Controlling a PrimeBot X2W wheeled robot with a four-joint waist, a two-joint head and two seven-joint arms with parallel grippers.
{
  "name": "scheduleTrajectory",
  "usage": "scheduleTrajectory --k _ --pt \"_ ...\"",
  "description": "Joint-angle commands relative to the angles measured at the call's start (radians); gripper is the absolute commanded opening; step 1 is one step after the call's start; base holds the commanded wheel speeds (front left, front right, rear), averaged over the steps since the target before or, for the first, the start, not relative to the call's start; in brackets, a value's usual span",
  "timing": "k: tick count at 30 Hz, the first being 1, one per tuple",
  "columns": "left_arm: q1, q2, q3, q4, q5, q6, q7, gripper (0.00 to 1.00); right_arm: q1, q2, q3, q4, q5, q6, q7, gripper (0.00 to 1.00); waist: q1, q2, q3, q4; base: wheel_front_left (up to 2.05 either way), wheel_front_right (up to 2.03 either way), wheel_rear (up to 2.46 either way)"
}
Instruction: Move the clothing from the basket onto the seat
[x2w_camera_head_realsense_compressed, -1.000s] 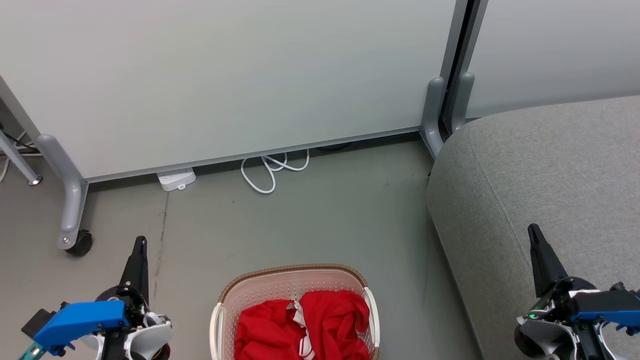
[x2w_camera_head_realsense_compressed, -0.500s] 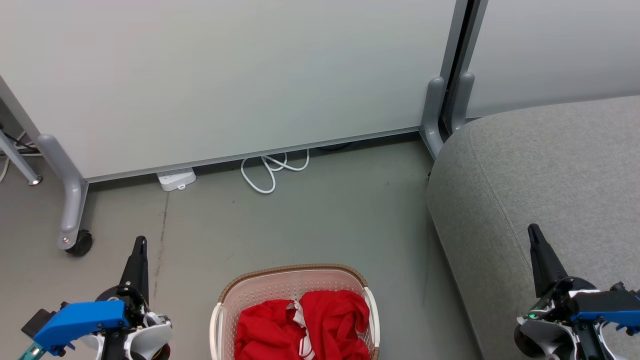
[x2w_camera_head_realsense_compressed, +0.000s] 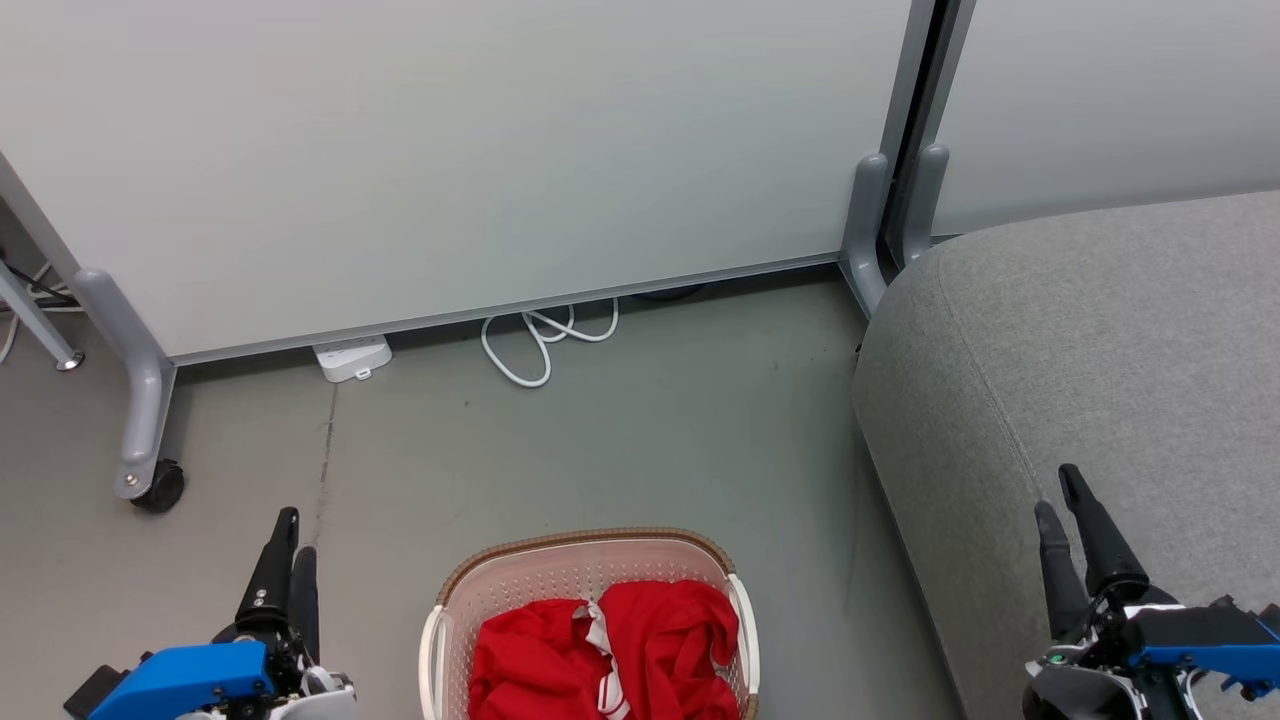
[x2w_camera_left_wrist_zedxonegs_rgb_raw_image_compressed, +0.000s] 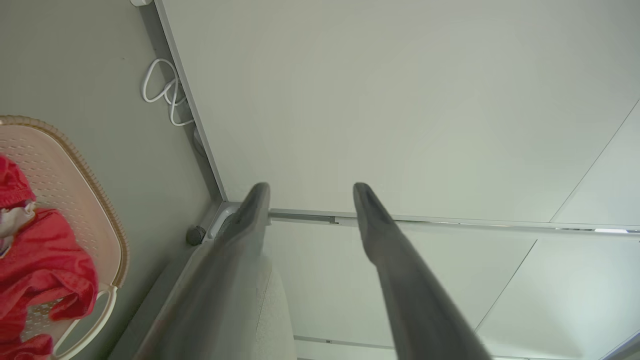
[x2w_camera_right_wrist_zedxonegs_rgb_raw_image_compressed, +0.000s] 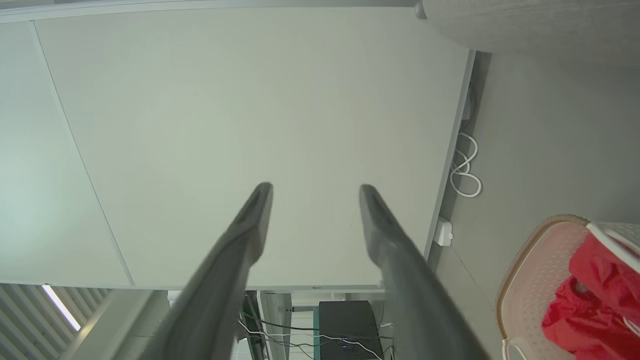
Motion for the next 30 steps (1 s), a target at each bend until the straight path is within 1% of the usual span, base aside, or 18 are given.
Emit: scheduleTrajectory --k 1,5,11,16,30 --pt "-0.025 0.005 -0.006 -0.019 0.008 -0.001 -0.009 1.00 -0.015 -0.004 0.001 -0.017 -0.009 0.000 -0.010 1.00 0.0000 0.0000 0.000 0.000 0.00 0.00 0.00" --pt "-0.034 0.005 -0.011 -0.022 0.040 -0.001 -0.029 1.00 -0.019 -0.004 0.004 -0.022 -0.042 0.000 -0.030 1.00 0.0000 0.0000 0.001 0.000 0.00 0.00 0.00" --pt "-0.047 0.006 -0.013 -0.039 0.141 -0.002 -0.058 1.00 -0.025 -0.005 0.007 -0.036 -0.129 0.001 -0.059 1.00 0.0000 0.0000 0.004 0.001 0.00 0.00 0.00" --pt "-0.055 0.006 -0.022 -0.057 0.247 0.002 -0.081 1.00 -0.029 -0.005 0.019 -0.048 -0.230 0.001 -0.082 1.00 0.0000 0.0000 0.005 0.002 0.00 0.00 0.00" --pt "-0.067 0.007 -0.091 -0.089 0.561 0.047 -0.139 1.00 -0.037 -0.006 0.063 -0.063 -0.520 0.001 -0.140 1.00 0.0000 0.0000 0.010 0.006 0.00 0.00 0.00"
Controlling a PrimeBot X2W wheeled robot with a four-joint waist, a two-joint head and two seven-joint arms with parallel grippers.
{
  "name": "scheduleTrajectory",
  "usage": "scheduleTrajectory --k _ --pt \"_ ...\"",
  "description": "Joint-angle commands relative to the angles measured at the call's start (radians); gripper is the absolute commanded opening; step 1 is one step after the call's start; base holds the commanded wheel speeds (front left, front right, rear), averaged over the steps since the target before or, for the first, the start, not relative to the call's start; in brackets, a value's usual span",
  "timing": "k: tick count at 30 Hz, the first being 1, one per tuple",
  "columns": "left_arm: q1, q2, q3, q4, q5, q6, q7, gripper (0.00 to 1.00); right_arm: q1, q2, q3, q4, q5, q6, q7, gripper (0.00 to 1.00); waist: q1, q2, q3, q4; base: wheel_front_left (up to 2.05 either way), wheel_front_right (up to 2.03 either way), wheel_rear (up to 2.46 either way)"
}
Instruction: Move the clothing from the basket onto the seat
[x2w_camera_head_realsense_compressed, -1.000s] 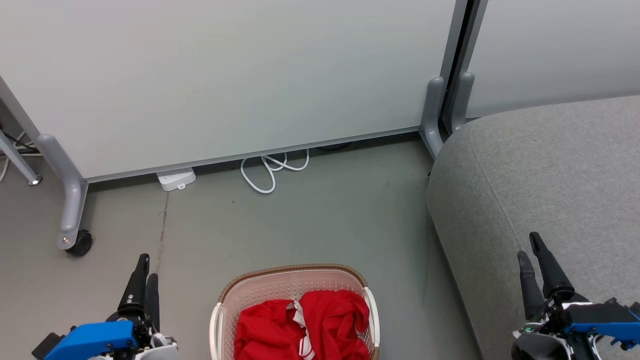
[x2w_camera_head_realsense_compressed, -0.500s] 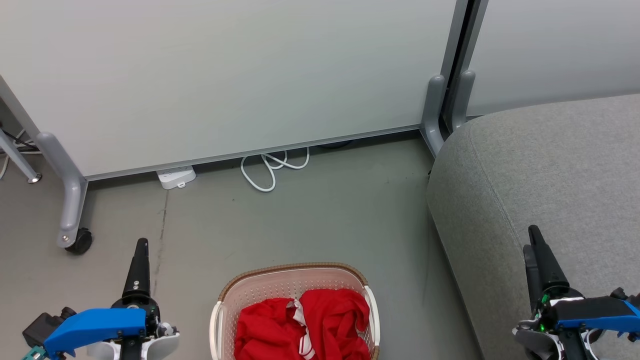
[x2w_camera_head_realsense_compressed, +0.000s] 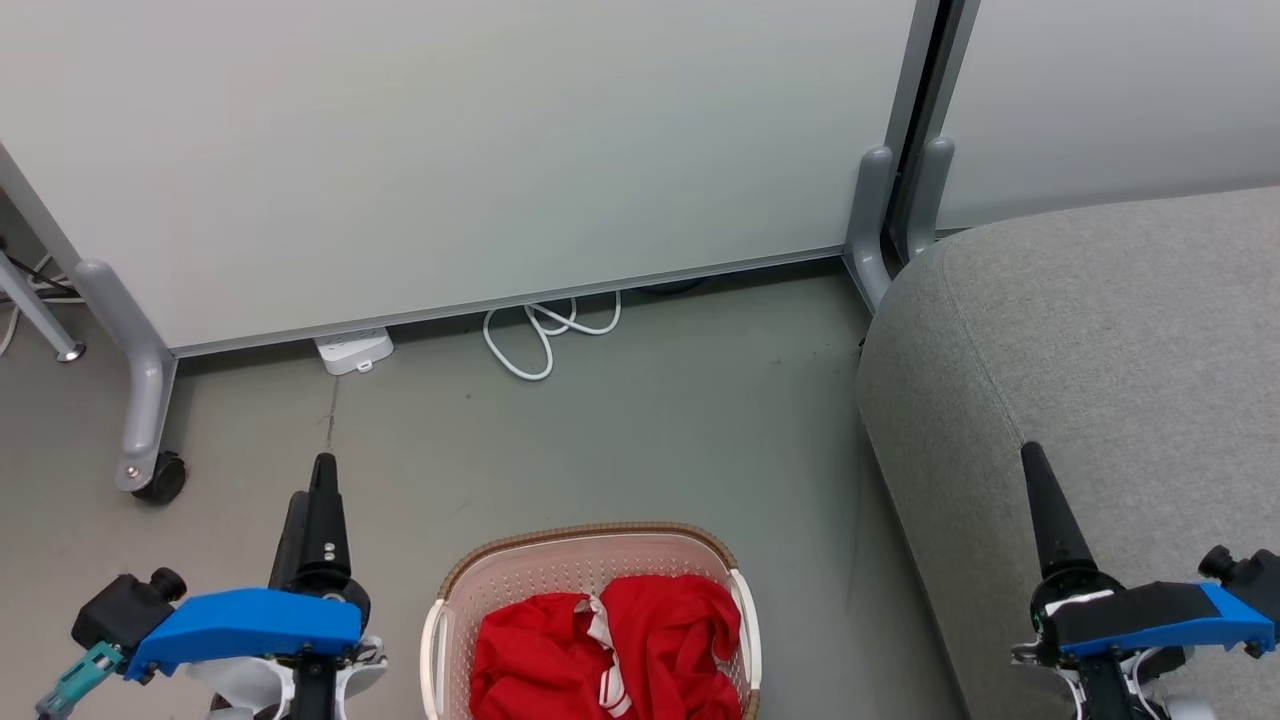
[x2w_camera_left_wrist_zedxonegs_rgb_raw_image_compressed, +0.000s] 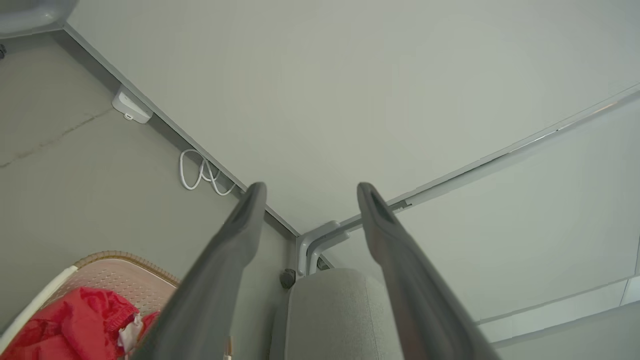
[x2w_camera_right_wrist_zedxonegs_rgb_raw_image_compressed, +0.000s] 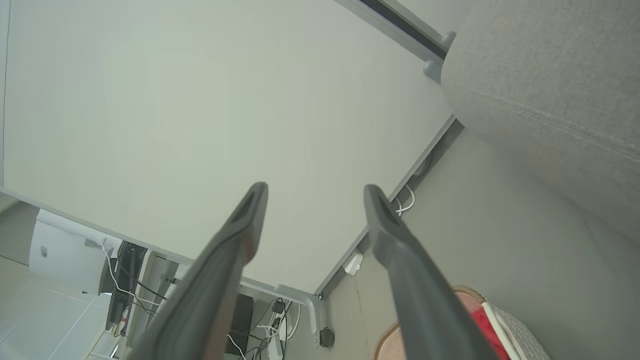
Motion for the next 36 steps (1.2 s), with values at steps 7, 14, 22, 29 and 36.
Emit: scheduleTrajectory --k 7,14,22,29,36 --pt "-0.034 0.009 -0.033 -0.013 0.171 0.013 -0.033 1.00 -0.031 -0.007 0.024 -0.019 -0.148 0.001 -0.033 1.00 0.0000 0.0000 0.002 0.001 0.00 0.00 0.00" --pt "-0.032 0.014 -0.059 -0.013 0.298 0.026 -0.060 1.00 -0.026 -0.007 0.044 -0.018 -0.269 0.001 -0.060 1.00 0.0000 0.0000 0.000 0.004 0.00 0.00 0.00" --pt "-0.028 0.022 -0.084 -0.011 0.405 0.040 -0.085 1.00 -0.020 -0.008 0.057 -0.016 -0.377 0.002 -0.086 1.00 0.0000 0.0000 -0.003 0.007 0.00 0.00 0.00" --pt "-0.026 0.027 -0.101 -0.008 0.477 0.043 -0.102 1.00 -0.017 -0.008 0.061 -0.012 -0.453 0.002 -0.103 1.00 0.0000 0.0000 -0.004 0.010 0.00 0.00 0.00" --pt "-0.024 0.031 -0.122 -0.005 0.558 0.050 -0.122 1.00 -0.016 -0.008 0.066 -0.007 -0.533 0.002 -0.122 1.00 0.0000 0.0000 -0.005 0.012 0.00 0.00 0.00"
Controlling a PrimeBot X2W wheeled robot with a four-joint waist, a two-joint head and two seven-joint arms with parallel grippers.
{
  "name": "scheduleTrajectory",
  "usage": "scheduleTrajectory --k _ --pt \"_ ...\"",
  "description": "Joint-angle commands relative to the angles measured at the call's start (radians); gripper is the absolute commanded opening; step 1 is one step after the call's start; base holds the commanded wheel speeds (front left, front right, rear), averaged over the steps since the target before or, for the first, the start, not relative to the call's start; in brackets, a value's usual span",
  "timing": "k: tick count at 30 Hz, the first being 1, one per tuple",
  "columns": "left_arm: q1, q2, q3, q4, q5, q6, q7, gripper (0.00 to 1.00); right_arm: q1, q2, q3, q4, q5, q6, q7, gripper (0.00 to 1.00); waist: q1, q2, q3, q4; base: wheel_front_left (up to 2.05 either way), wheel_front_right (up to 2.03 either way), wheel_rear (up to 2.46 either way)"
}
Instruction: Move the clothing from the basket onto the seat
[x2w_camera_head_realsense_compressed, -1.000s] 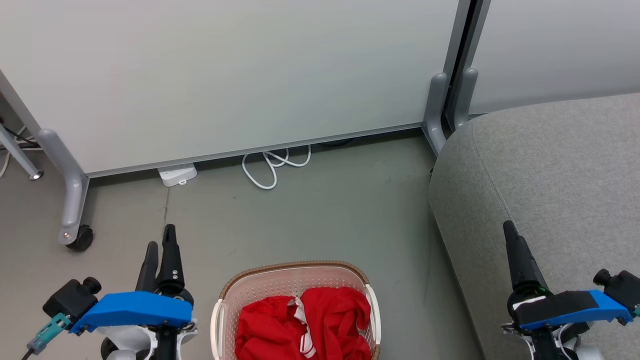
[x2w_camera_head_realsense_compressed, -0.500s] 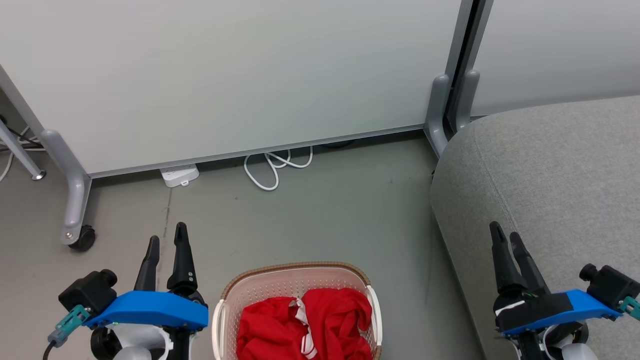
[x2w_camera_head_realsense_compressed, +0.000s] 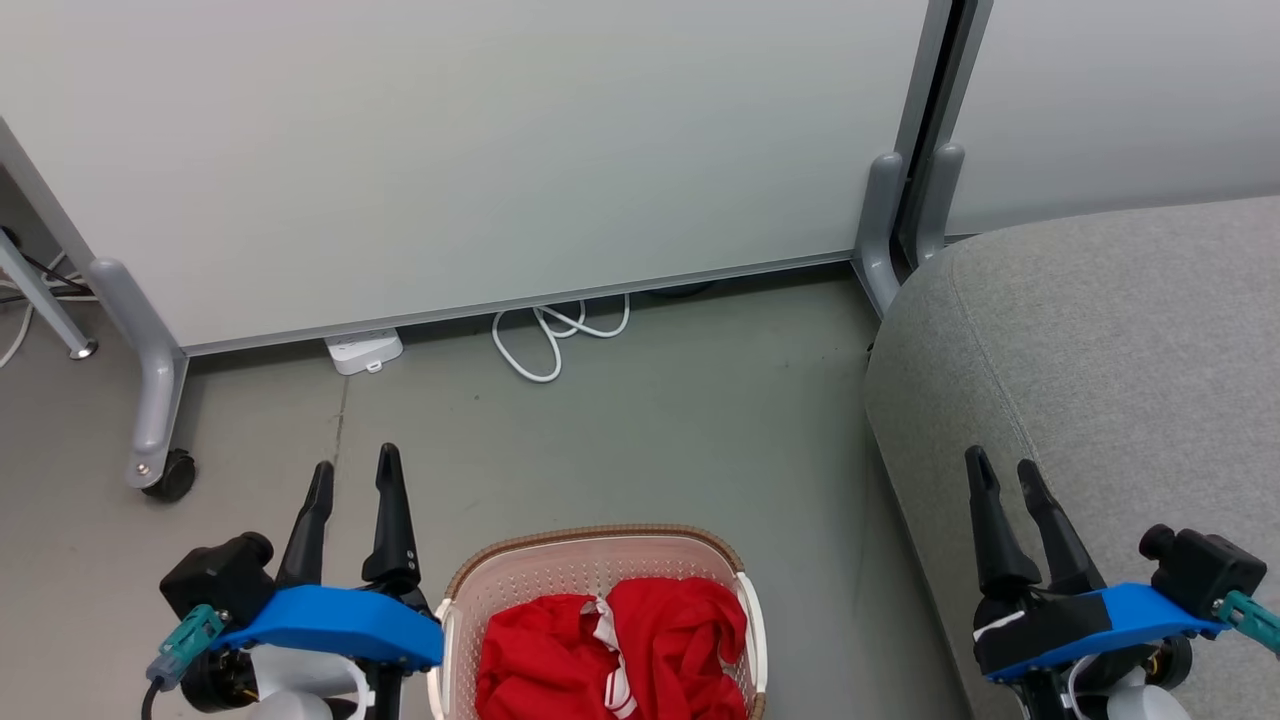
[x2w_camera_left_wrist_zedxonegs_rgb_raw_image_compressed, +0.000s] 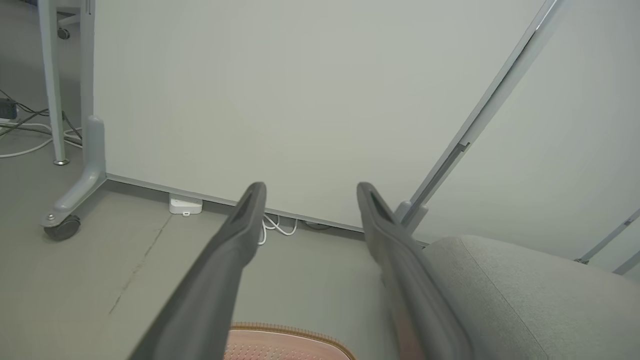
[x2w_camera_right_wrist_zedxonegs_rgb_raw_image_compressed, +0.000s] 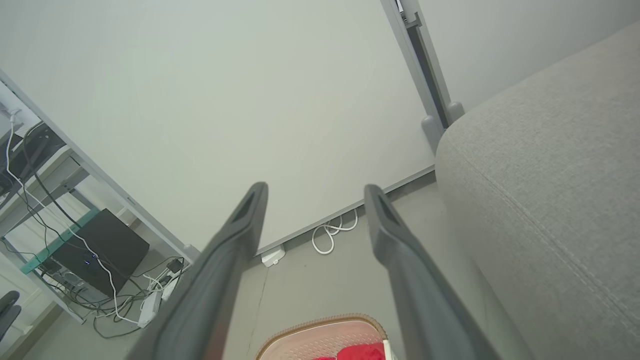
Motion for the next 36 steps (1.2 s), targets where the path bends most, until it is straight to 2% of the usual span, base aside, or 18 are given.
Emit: scheduleTrajectory --k 1,20,36 --pt "-0.017 0.008 -0.007 -0.007 0.031 0.006 -0.011 1.00 -0.015 -0.007 0.003 -0.004 -0.030 0.002 -0.010 1.00 0.0000 0.0000 0.000 0.001 0.00 0.00 0.00" --pt "-0.010 0.015 -0.037 0.006 0.216 0.011 -0.057 1.00 -0.015 -0.008 0.022 0.011 -0.215 0.002 -0.056 1.00 0.0000 0.0000 0.001 0.006 0.00 0.00 0.00" --pt "-0.009 0.003 -0.041 0.024 0.330 -0.019 -0.090 1.00 -0.015 -0.009 0.035 0.026 -0.350 0.002 -0.090 1.00 0.0000 0.0000 0.001 0.014 0.00 0.00 0.00"
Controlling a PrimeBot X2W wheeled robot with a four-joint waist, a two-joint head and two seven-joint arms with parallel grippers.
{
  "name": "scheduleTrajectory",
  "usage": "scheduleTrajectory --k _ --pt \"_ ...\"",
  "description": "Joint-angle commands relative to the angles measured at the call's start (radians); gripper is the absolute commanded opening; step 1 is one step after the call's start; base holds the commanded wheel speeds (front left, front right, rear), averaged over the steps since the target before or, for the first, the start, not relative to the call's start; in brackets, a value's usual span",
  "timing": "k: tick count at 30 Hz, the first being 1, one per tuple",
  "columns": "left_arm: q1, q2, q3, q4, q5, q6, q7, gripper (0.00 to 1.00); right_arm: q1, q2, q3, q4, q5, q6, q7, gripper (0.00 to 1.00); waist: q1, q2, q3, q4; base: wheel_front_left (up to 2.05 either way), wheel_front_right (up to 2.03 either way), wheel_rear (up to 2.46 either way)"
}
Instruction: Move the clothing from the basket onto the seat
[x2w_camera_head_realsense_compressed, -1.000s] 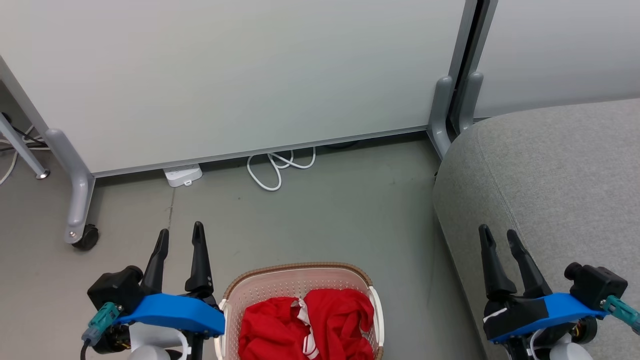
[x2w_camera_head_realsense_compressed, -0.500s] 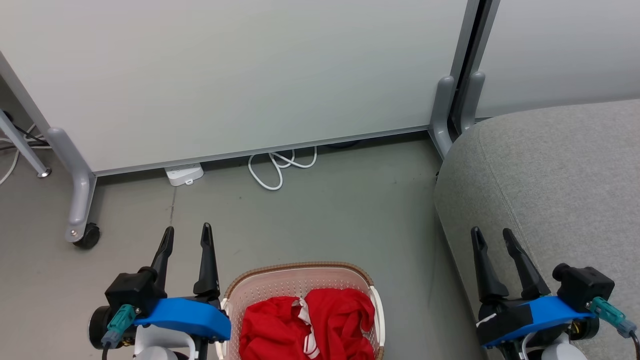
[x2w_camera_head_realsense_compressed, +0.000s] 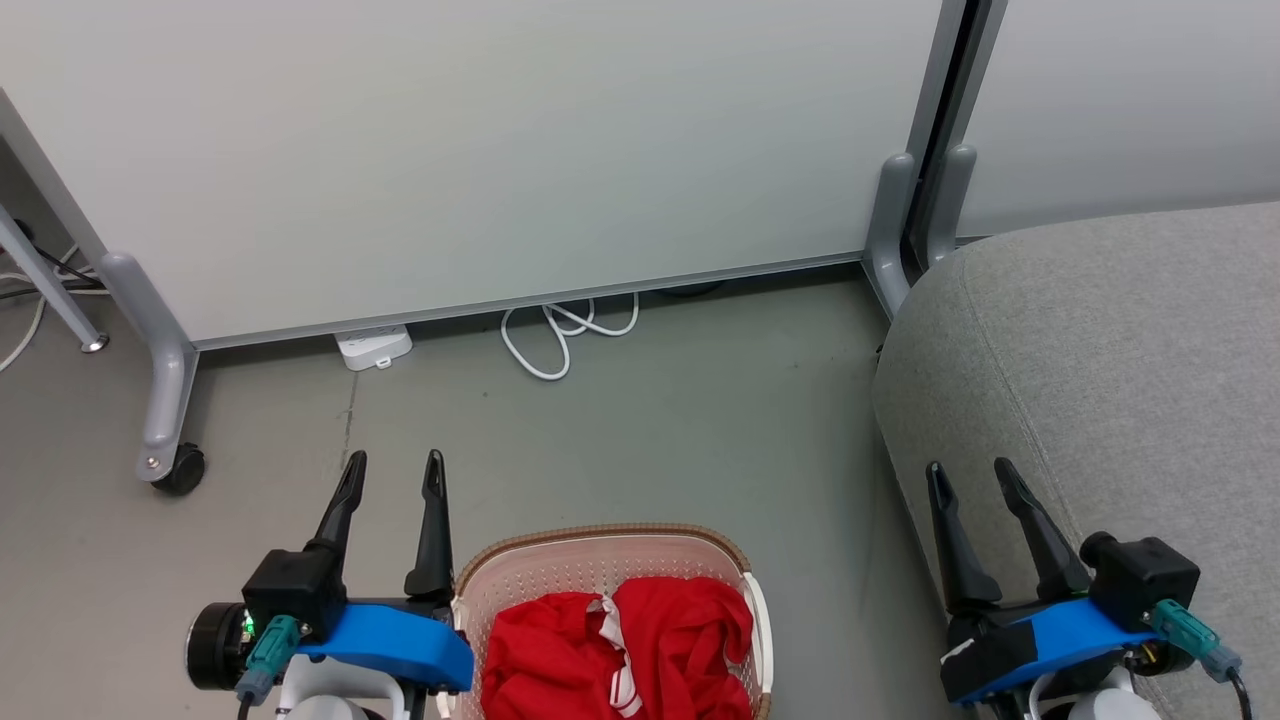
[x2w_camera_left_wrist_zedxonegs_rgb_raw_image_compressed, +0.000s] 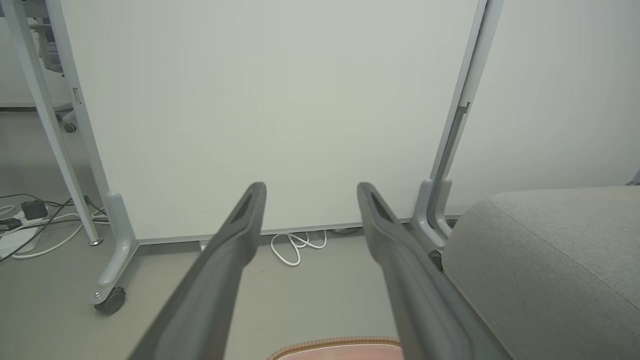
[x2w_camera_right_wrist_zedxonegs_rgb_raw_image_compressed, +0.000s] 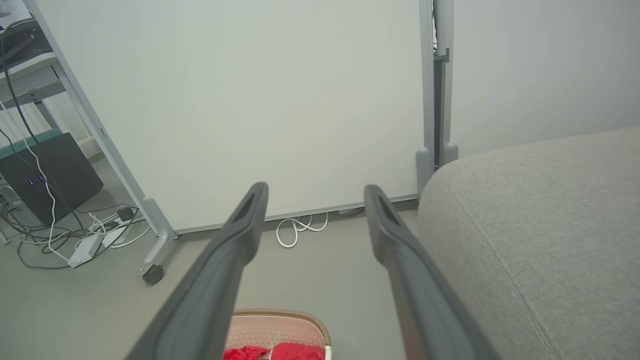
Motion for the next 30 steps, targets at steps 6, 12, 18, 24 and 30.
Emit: scheduleTrajectory --k 6,12,18,24,30 --pt "-0.009 -0.004 0.005 0.015 0.060 -0.016 -0.021 1.00 -0.012 -0.007 0.010 0.004 -0.065 0.002 -0.022 1.00 0.0000 -0.0001 0.000 0.002 0.00 0.00 0.00" --pt "-0.011 -0.008 0.009 0.031 0.103 -0.028 -0.033 1.00 -0.012 -0.007 0.016 0.009 -0.108 0.002 -0.032 1.00 0.0000 -0.0001 0.001 0.006 0.00 0.00 0.00" --pt "-0.013 -0.012 0.013 0.045 0.143 -0.034 -0.042 1.00 -0.011 -0.007 0.019 0.016 -0.150 0.002 -0.044 1.00 0.0000 -0.0001 0.000 0.010 0.00 0.00 0.00" --pt "-0.015 -0.014 0.016 0.056 0.167 -0.039 -0.047 1.00 -0.010 -0.007 0.020 0.023 -0.165 0.002 -0.048 1.00 0.0000 -0.0001 0.001 0.012 0.00 0.00 0.00" --pt "-0.015 -0.015 0.020 0.062 0.168 -0.042 -0.047 1.00 -0.011 -0.007 0.021 0.028 -0.161 0.002 -0.048 1.00 0.0000 -0.0001 0.001 0.014 0.00 0.00 0.00"
